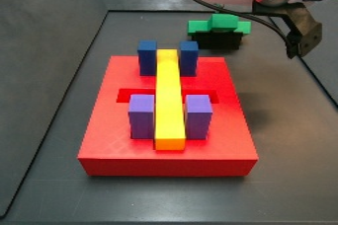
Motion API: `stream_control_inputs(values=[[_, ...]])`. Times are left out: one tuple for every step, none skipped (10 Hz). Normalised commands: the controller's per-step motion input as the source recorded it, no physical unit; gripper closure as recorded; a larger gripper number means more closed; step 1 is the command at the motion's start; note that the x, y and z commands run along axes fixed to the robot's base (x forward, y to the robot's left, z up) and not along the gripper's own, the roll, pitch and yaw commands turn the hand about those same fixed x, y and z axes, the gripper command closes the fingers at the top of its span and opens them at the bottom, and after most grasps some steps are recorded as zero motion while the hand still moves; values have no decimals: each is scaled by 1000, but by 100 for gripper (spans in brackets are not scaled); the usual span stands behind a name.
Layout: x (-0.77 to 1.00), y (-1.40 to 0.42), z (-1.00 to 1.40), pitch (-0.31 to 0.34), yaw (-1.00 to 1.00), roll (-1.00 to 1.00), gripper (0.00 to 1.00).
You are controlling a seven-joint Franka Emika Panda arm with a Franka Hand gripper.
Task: Pick up the green object. Move up. Place the green object on the fixture. Regrasp the green object. Move to above the board. Insert the green object.
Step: Regrasp the green object.
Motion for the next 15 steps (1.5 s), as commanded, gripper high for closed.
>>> stream_control_inputs(values=[[-109,117,-3,0,277,-520,0],[0,9,-26,0,283,-437,0],[91,0,-14,0,234,-269,0],[274,-66,-46,20,123,0,0],[246,-63,-217,86,0,263,0],[220,-60,-300,197,0,683,0],[234,-89,-237,280,0,717,0],[157,-69,-203,331,0,737,0],[86,-34,-149,340,0,694,0],[34,-9,-114,343,0,591,0],[143,-57,-134,280,0,383,0],[180,-66,-151,197,0,203,0],[206,-57,-177,183,0,151,0],[171,-3,-174,146,0,40,0],[114,0,-163,120,0,0,0]])
